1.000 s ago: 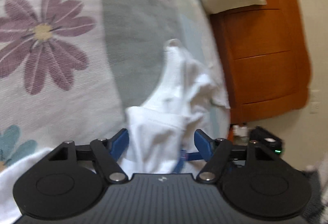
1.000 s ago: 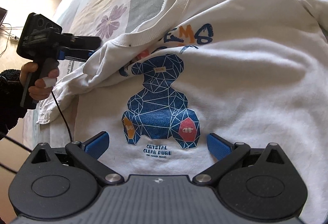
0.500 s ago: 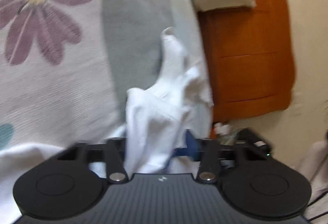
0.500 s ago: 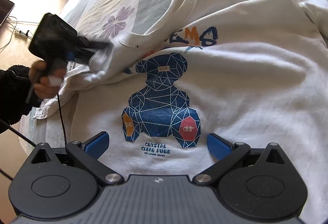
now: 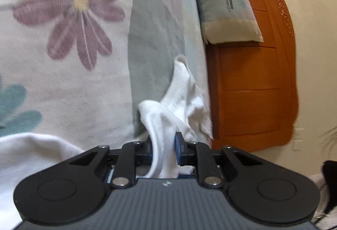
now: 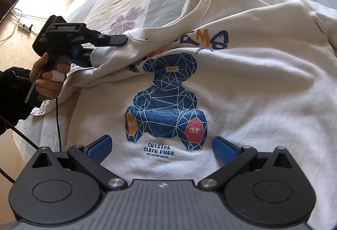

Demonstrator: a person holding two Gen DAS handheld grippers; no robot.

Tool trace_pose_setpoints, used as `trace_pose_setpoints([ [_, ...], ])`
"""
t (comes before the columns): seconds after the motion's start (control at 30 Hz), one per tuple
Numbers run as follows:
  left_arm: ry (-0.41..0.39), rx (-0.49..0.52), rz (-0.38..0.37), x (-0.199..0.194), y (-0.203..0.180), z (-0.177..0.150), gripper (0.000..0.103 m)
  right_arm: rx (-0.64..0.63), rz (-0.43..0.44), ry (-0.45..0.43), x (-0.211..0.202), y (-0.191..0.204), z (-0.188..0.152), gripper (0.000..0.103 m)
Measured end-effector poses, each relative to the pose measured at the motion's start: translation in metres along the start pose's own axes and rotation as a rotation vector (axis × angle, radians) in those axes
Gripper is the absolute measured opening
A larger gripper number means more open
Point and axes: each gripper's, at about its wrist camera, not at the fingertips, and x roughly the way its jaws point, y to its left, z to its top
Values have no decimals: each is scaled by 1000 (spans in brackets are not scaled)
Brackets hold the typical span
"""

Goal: Fold clothes

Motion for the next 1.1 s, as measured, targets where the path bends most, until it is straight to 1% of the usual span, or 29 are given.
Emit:
trace_pose_setpoints([
  [0.03, -16, 13, 26, -1, -3, -1, 3, -2, -2, 2, 0, 0, 0, 103],
  [0.07, -22, 27, 49, 1, -6, -1, 3, -4, -4, 5, 0, 1, 0, 103],
  [0.17, -38, 89, 105, -14, -18, 7, 2, -2, -14, 20, 1, 3, 3, 103],
  [0.2, -41, 112, 134, -18, -22, 12, 2, 3, -17, 27, 1, 3, 4, 103],
  [0.4, -52, 216, 327, -28, -46, 60, 1, 18, -18, 66, 0, 4, 12, 103],
  [0.53, -17, 300, 456, -22, -53, 93, 1, 28, -25, 83, -2, 4, 16, 103],
  [0.67, 45, 370, 543, -8, -51, 102, 2, 20, -43, 74, -8, 6, 22, 103],
  [0.7, 50, 375, 557, -7, -49, 103, 2, 15, -43, 66, -12, 5, 26, 103],
  [0.73, 31, 353, 554, -12, -46, 102, 4, 13, -43, 56, -16, 3, 31, 103],
  [0.77, 12, 330, 550, -16, -43, 100, 8, 15, -40, 44, -21, -1, 37, 103],
  [0.83, -26, 284, 543, -26, -36, 98, 13, 25, -36, 14, -34, -14, 52, 103],
  [0.87, -51, 267, 552, -31, -35, 97, 14, 28, -41, -2, -40, -22, 61, 103],
  [0.93, -129, 262, 622, -44, -42, 95, 13, 21, -72, -35, -49, -38, 81, 103],
  [0.97, -164, 264, 655, -50, -46, 93, 16, 6, -104, -54, -53, -45, 91, 103],
  [1.0, -189, 275, 685, -55, -52, 90, 20, -9, -136, -74, -57, -52, 102, 103],
  [1.03, -204, 283, 704, -59, -57, 86, 24, -36, -179, -89, -58, -57, 114, 103],
  [1.07, -197, 286, 701, -59, -61, 83, 26, -73, -233, -99, -57, -62, 127, 103],
  [1.1, -185, 290, 695, -57, -65, 79, 32, -110, -287, -110, -56, -67, 139, 103],
])
